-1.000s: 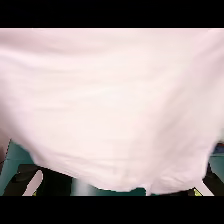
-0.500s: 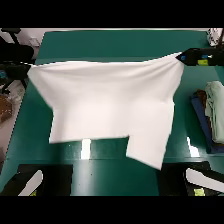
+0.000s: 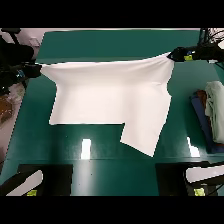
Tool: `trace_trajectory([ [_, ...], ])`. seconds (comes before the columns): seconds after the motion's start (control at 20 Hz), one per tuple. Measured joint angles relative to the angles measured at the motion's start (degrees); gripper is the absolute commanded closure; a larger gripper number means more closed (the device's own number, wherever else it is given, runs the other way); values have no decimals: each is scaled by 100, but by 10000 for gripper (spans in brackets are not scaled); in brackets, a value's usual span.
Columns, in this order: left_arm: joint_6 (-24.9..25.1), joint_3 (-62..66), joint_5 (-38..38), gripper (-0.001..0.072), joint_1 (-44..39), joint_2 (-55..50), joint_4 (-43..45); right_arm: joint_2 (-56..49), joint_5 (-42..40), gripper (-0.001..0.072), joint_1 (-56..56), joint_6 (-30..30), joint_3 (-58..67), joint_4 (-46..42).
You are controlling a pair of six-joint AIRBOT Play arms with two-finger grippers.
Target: Fold the shirts.
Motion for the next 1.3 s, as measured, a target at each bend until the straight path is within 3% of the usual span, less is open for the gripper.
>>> trace_trajectory([
  [0.55,302,-11,-212,682,2,-306,175,260,68,693,-9,-37,-1121,-48],
  [1.05,310,-11,-487,682,2,-981,398,105,286,690,-17,-74,-1318,-184],
  [1.1,310,-11,-501,679,2,-1016,407,59,339,646,-17,-74,-1318,-188],
  [1.15,313,-11,-507,454,2,-1045,411,11,396,348,-17,-74,-1320,-184],
  [1.2,313,-11,-509,-13,2,-1058,413,-28,468,47,-17,-74,-1320,-186],
  [1.3,197,-11,-590,26,17,-1069,439,-59,564,44,-31,-85,-1322,-186],
])
